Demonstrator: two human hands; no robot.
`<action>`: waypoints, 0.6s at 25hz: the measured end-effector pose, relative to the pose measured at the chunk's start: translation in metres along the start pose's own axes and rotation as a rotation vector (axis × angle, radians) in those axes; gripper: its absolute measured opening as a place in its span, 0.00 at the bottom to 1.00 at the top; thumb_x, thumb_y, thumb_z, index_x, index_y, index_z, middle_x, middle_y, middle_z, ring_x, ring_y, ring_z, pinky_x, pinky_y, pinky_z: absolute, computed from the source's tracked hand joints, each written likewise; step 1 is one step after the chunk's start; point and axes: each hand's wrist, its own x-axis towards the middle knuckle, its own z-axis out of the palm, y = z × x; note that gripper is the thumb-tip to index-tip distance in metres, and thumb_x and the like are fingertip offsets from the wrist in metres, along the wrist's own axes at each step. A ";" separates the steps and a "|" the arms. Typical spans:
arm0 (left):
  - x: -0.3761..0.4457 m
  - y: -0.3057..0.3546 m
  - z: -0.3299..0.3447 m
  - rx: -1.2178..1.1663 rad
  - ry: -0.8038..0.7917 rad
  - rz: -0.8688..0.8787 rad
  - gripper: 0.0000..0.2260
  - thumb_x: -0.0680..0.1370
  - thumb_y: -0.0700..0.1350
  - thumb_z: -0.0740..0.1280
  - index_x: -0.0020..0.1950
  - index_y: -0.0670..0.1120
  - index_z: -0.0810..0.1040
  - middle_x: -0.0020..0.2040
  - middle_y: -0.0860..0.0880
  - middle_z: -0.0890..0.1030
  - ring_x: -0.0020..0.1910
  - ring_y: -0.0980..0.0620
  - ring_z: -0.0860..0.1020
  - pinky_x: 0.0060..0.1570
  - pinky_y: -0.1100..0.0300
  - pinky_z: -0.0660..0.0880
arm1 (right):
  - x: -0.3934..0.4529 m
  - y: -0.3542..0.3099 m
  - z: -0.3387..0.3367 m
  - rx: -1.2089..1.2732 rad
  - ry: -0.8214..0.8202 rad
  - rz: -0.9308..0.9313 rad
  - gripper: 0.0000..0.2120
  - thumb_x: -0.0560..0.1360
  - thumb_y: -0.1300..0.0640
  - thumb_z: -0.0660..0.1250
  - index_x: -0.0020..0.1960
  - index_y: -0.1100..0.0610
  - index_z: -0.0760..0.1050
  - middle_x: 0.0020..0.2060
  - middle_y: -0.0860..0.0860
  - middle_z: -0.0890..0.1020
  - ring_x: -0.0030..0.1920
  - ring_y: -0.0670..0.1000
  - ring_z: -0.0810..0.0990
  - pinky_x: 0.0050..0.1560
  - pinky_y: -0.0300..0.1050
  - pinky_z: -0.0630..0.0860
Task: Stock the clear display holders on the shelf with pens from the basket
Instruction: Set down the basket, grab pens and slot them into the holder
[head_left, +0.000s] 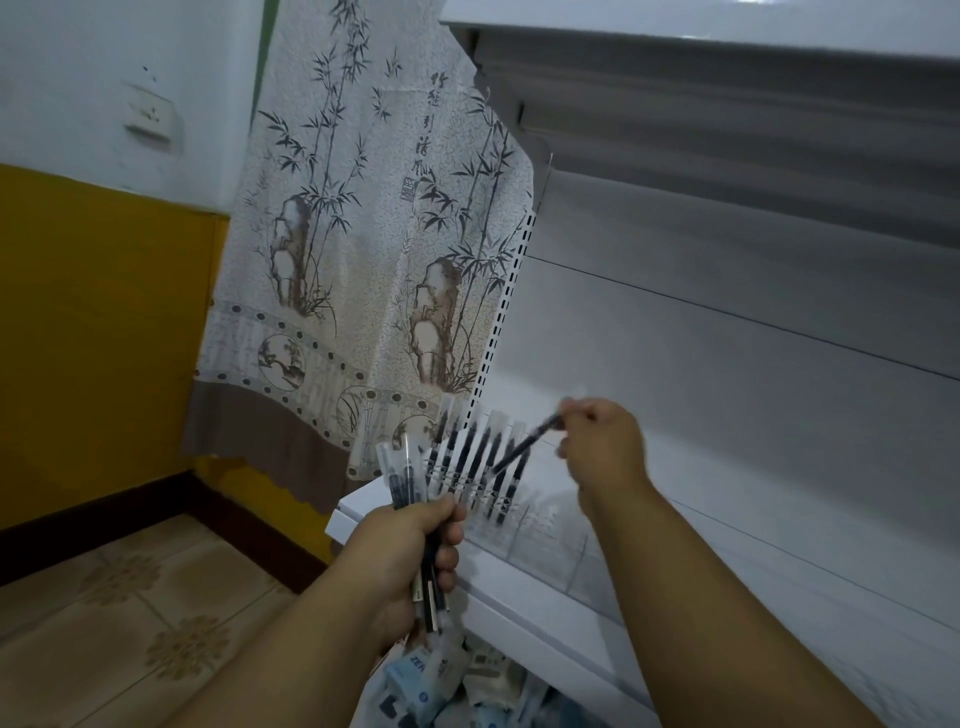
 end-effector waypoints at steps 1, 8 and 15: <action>0.001 0.000 -0.001 -0.003 0.001 -0.003 0.09 0.81 0.43 0.63 0.46 0.39 0.78 0.29 0.47 0.74 0.24 0.52 0.67 0.23 0.61 0.66 | 0.007 0.003 -0.008 -0.079 0.131 -0.072 0.10 0.81 0.53 0.63 0.46 0.57 0.80 0.37 0.51 0.80 0.35 0.50 0.77 0.32 0.38 0.68; 0.006 -0.004 0.006 -0.033 -0.016 -0.028 0.07 0.81 0.41 0.63 0.47 0.38 0.76 0.29 0.47 0.73 0.22 0.53 0.65 0.22 0.63 0.65 | 0.010 0.033 -0.005 -0.448 0.073 -0.327 0.10 0.81 0.52 0.63 0.44 0.55 0.76 0.35 0.44 0.76 0.36 0.41 0.72 0.35 0.35 0.65; 0.004 -0.003 0.008 -0.023 -0.044 -0.037 0.08 0.80 0.37 0.62 0.56 0.35 0.77 0.31 0.46 0.76 0.23 0.53 0.66 0.22 0.63 0.65 | 0.009 0.051 0.007 -0.606 -0.123 -0.183 0.15 0.79 0.51 0.65 0.39 0.61 0.77 0.35 0.55 0.81 0.38 0.55 0.80 0.44 0.48 0.77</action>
